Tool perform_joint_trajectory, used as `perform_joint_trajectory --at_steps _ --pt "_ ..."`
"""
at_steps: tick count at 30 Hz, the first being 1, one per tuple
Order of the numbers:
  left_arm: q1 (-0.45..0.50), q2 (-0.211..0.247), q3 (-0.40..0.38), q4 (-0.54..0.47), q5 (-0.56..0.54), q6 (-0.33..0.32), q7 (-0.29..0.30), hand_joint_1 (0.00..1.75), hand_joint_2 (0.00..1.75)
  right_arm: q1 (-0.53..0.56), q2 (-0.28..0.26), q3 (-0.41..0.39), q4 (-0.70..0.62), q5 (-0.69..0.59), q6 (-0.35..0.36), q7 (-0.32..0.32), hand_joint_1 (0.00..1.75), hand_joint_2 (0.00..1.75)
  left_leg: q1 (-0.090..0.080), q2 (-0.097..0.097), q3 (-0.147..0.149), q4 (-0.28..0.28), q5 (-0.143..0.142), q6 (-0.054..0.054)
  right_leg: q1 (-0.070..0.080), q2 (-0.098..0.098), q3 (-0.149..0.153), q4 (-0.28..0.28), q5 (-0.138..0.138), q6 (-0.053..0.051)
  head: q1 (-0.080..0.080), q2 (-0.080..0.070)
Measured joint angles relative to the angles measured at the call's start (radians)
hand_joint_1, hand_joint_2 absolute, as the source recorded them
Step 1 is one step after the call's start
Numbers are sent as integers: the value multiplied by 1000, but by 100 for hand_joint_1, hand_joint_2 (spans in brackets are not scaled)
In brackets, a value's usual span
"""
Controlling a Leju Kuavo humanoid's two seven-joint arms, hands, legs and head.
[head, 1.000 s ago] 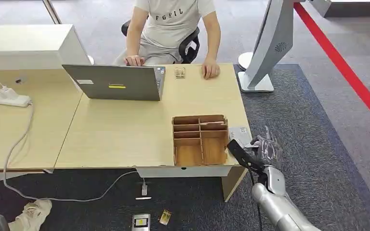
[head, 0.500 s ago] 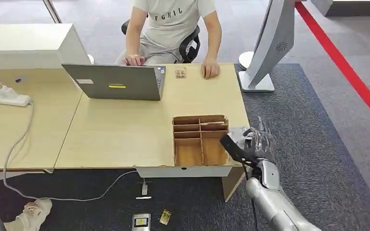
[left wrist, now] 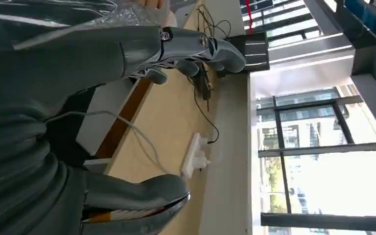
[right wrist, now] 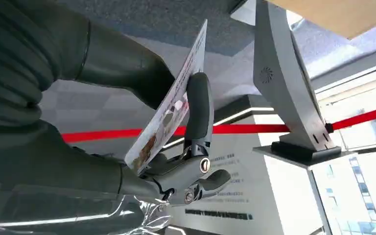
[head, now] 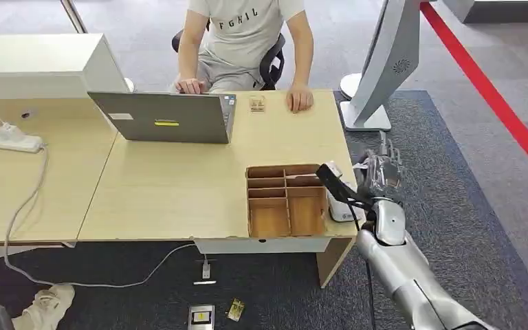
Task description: Pass the card to the sensor for recognition and then transmit it.
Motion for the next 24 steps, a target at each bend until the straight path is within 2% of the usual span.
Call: perform_joint_trajectory --at_steps 10,14,24 --pt "-22 0 -1 -16 47 0 0 0 175 -34 3 9 -132 77 89 30 175 175 0 0 -1 0 0 0 0 0 0 1 0 0 0 0" --pt "-29 0 -1 -28 64 0 0 0 175 -48 28 16 -156 81 106 32 175 175 0 0 -1 0 0 0 0 0 0 1 0 0 0 0" --pt "-33 0 -2 -50 56 0 0 0 175 -83 109 43 -162 73 97 24 175 175 0 0 -1 0 0 0 0 0 -1 1 0 0 0 0"
